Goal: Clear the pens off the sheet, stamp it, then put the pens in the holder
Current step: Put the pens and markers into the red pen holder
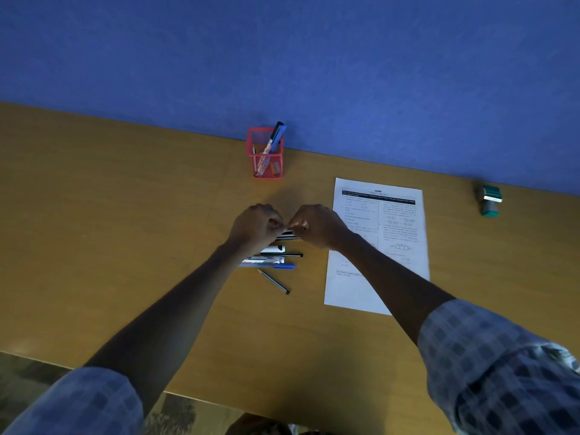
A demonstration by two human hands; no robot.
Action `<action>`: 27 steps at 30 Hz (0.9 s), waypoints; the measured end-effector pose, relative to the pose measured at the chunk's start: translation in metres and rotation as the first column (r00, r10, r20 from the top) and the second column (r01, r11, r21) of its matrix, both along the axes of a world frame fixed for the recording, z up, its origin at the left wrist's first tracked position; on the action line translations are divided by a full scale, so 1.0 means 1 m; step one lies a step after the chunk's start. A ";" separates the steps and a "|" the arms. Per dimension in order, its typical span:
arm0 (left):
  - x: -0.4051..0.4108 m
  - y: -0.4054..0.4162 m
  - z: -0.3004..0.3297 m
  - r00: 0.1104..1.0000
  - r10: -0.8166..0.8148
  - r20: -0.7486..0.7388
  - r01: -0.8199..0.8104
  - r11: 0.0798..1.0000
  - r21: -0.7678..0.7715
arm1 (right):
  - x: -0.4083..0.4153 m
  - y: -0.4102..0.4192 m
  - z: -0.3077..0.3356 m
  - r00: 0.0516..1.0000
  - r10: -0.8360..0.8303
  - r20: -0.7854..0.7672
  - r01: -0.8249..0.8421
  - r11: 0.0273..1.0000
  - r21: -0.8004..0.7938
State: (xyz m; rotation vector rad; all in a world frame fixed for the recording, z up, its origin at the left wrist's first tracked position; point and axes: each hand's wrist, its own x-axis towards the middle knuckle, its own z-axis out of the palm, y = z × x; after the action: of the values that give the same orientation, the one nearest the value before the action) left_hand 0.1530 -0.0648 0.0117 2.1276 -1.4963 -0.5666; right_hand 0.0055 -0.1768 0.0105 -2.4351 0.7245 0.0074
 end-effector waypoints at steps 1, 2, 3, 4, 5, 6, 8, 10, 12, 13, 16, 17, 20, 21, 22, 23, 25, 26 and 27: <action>-0.003 0.001 -0.001 1.000 -0.016 0.013 0.016 1.000 0.011 | -0.002 0.001 0.000 1.000 0.007 -0.014 -0.007 1.000 -0.012; -0.005 0.002 -0.003 0.999 -0.034 0.027 0.034 0.999 0.025 | -0.003 0.001 -0.001 1.000 0.007 -0.024 -0.008 1.000 -0.024; -0.007 0.003 -0.005 0.998 -0.055 0.043 0.054 0.998 0.039 | -0.005 0.001 -0.002 1.000 0.005 -0.027 -0.006 0.999 -0.032; -0.008 0.003 -0.006 0.995 -0.077 0.058 0.074 0.996 0.053 | -0.006 0.001 -0.003 1.000 0.002 -0.027 -0.003 0.999 -0.036; -0.009 0.004 -0.007 0.992 -0.098 0.075 0.093 0.994 0.066 | -0.007 0.001 -0.004 1.000 0.000 -0.025 -0.001 0.999 -0.038; -0.010 0.004 -0.008 0.989 -0.113 0.091 0.105 0.991 0.080 | -0.007 0.001 -0.005 1.000 -0.001 -0.023 0.000 0.999 -0.037; -0.012 0.003 -0.010 0.984 -0.131 0.123 0.119 0.988 0.101 | -0.008 0.002 -0.005 1.000 -0.006 -0.019 0.005 0.999 -0.033; -0.014 0.004 -0.013 0.976 -0.149 0.161 0.134 0.986 0.100 | -0.008 0.002 -0.005 0.999 -0.021 -0.027 0.021 0.999 -0.024; -0.015 0.006 -0.014 0.964 -0.163 0.209 0.144 0.984 0.102 | -0.008 0.001 -0.005 0.999 -0.031 -0.038 0.031 0.999 -0.008; -0.015 0.006 -0.014 0.958 -0.172 0.231 0.151 0.983 0.106 | -0.008 0.000 -0.005 0.998 -0.033 -0.044 0.033 0.999 0.001; -0.016 0.007 -0.013 0.938 -0.187 0.291 0.170 0.982 0.082 | -0.008 -0.001 -0.006 0.996 -0.059 -0.067 0.063 0.996 0.058; -0.017 0.007 -0.013 0.929 -0.193 0.315 0.180 0.981 0.072 | -0.008 -0.002 -0.007 0.995 -0.078 -0.066 0.084 0.993 0.088; -0.015 0.007 -0.012 0.901 -0.222 0.373 0.207 0.975 0.080 | -0.009 -0.005 -0.009 0.989 -0.144 -0.041 0.148 0.977 0.154; -0.014 0.008 -0.011 0.897 -0.227 0.380 0.211 0.974 0.084 | -0.010 -0.006 -0.009 0.987 -0.155 -0.033 0.158 0.974 0.160; -0.012 0.008 -0.010 0.898 -0.229 0.375 0.212 0.974 0.085 | -0.010 -0.007 -0.009 0.987 -0.158 -0.025 0.160 0.974 0.162; -0.009 0.007 -0.009 0.906 -0.228 0.358 0.212 0.974 0.084 | -0.010 -0.007 -0.009 0.988 -0.155 -0.019 0.156 0.975 0.160; -0.004 0.008 -0.007 0.928 -0.215 0.304 0.203 0.977 0.073 | -0.011 -0.008 -0.008 0.989 -0.145 -0.017 0.146 0.978 0.150; -0.001 0.009 -0.006 0.938 -0.204 0.280 0.193 0.979 0.067 | -0.011 -0.008 -0.008 0.990 -0.141 -0.018 0.142 0.979 0.145; 0.002 0.011 -0.005 0.946 -0.191 0.261 0.181 0.982 0.061 | -0.011 -0.008 -0.007 0.991 -0.134 -0.019 0.135 0.981 0.139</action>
State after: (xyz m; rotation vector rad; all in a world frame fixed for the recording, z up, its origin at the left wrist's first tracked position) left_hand 0.1548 -0.0538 0.0068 2.1713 -1.8618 -0.3840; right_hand -0.0059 -0.1853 0.0035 -2.2504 0.8627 0.0156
